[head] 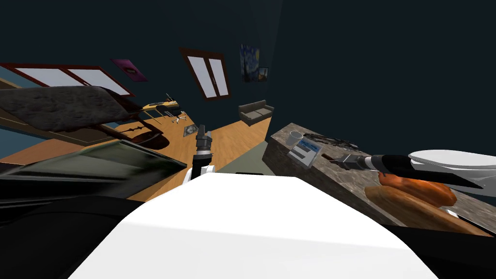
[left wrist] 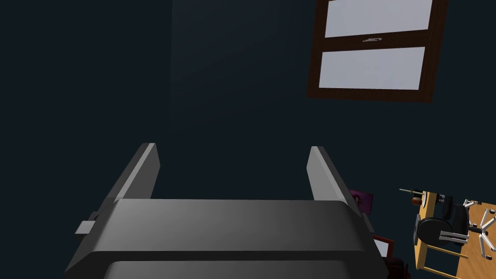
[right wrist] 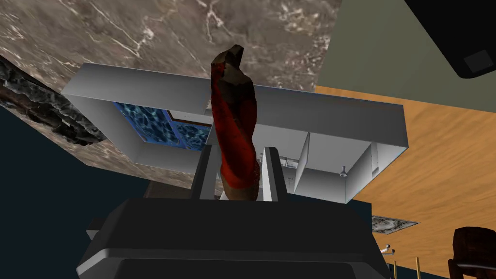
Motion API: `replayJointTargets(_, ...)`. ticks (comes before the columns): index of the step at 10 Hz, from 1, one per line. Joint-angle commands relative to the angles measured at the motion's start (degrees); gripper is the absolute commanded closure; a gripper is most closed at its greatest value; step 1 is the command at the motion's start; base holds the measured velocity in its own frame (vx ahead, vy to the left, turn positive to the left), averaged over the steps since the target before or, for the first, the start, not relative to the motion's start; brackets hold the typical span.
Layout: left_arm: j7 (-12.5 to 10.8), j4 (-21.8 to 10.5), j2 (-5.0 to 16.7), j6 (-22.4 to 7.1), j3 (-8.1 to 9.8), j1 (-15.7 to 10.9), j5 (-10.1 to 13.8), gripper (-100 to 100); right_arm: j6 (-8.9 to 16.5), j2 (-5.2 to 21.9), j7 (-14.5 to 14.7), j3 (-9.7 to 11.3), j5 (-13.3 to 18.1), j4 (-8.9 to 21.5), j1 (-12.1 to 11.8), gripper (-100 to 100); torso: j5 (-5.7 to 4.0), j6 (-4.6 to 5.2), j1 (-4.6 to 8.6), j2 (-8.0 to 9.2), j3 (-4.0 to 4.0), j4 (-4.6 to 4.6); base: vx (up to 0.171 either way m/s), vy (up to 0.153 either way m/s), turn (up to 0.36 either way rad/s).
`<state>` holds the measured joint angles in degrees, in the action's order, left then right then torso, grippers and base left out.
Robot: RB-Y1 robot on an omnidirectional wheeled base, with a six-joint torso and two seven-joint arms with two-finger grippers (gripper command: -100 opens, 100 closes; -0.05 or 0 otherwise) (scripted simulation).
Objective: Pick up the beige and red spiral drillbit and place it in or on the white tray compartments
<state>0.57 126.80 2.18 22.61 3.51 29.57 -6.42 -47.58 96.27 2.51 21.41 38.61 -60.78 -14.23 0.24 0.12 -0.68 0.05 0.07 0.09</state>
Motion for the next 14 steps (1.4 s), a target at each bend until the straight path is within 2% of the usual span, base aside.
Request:
replayJointTargets(1, 0.0, 0.0, 0.0, 0.0, 0.0, 0.0, 0.0, 0, -0.2, 2.3, -1.8, -0.2, 0.1, -0.4, 0.3, 100, 0.0, 0.0, 0.0, 0.0, 0.0, 0.0, 0.021, 0.151, -0.071)
replayJointTargets(3, 0.0, 0.0, 0.0, 0.0, 0.0, 0.0, 0.0, 0, -0.9, 4.7, -3.5, -0.4, 0.3, -0.3, 0.9, 100, 0.0, 0.01, -0.13, 0.01, 0.0, -0.01, 0.019, 0.168, -0.071)
replayJointTargets(4, 0.0, 0.0, 0.0, 0.0, 0.0, 0.0, 0.0, 0, -0.9, 4.7, -3.5, -0.4, 0.3, -0.3, 0.9, 100, 0.01, -0.01, -0.12, -0.03, -0.02, -0.01, 0.029, 0.093, -0.019)
replayJointTargets(5, 0.0, 0.0, 0.0, 0.0, 0.0, 0.0, 0.0, 0, -1.6, 6.8, -5.0, -0.6, 0.6, -0.1, 1.3, 100, -0.05, -0.03, 0.14, -0.08, -0.05, -0.03, 0.038, 0.095, -0.061)
replayJointTargets(8, 0.0, 0.0, 0.0, 0.0, 0.0, 0.0, 0.0, 0, -2.7, 10.0, -7.3, -0.8, 1.0, 0.1, 1.6, 100, -0.05, -0.01, 0.09, -0.08, -0.05, -0.03, 0.03, 0.118, -0.044)
replayJointTargets(10, 0.0, 0.0, 0.0, 0.0, 0.01, 0.0, 0.0, 0, -3.1, 11.1, -8.1, -0.9, 1.1, 0.2, 1.5, 100, -0.1, -0.02, 0.27, -0.09, -0.06, -0.04, 0.033, 0.051, -0.008)
replayJointTargets(12, 0.0, 0.0, 0.0, 0.0, 0.01, 0.0, 0.0, 0, -4.3, 12.3, -8.6, -0.4, 1.0, -0.3, 0.0, 100, -0.16, -0.06, 0.54, -0.34, -0.2, -0.09, 0.121, -0.005, 0.052)
replayJointTargets(14, 0.0, 0.0, 0.0, 0.0, 0.02, 0.0, 0.0, 0, -5.3, 12.5, -7.8, 0.7, 0.8, -1.7, -2.4, 100, -0.32, -0.13, 0.94, -0.74, -0.46, -0.23, 0.209, -0.085, 0.096)
